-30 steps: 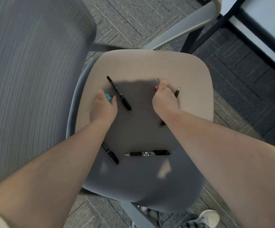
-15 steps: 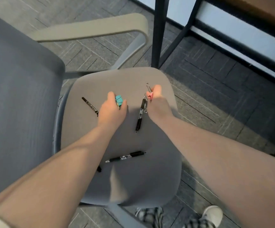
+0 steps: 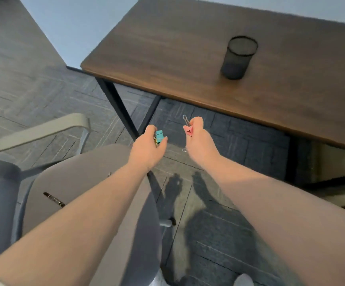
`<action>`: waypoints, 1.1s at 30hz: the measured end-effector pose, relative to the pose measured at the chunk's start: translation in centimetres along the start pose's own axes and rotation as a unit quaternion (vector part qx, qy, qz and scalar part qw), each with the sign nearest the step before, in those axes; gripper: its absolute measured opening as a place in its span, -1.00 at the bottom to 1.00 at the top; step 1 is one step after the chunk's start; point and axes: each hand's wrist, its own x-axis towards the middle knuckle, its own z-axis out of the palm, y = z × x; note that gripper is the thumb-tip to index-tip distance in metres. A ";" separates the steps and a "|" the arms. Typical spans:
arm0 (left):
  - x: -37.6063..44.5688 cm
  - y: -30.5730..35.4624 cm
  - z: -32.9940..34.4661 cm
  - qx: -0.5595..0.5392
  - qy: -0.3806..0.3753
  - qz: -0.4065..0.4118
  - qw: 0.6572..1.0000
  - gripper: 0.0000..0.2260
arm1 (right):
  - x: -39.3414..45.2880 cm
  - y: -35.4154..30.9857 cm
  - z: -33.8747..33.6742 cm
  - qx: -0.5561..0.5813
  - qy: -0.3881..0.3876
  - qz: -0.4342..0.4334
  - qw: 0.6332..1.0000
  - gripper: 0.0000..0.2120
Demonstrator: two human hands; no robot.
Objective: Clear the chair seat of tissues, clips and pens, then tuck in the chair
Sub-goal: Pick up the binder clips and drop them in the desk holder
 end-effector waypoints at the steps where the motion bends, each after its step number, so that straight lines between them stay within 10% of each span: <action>1: 0.1 2.3 0.3 0.002 0.000 0.013 1.000 -0.70 | 0.1 0.5 -2.3 -0.003 0.012 0.000 1.000 -0.90; 14: 3.7 24.4 1.6 0.000 -0.014 0.062 0.998 -0.64 | 3.9 4.1 -24.5 -0.062 0.059 0.009 0.996 -0.78; 33: 23.1 28.6 1.6 -0.043 -0.073 0.047 0.995 -0.62 | 21.7 2.8 -24.2 -0.055 0.071 0.082 0.993 -0.82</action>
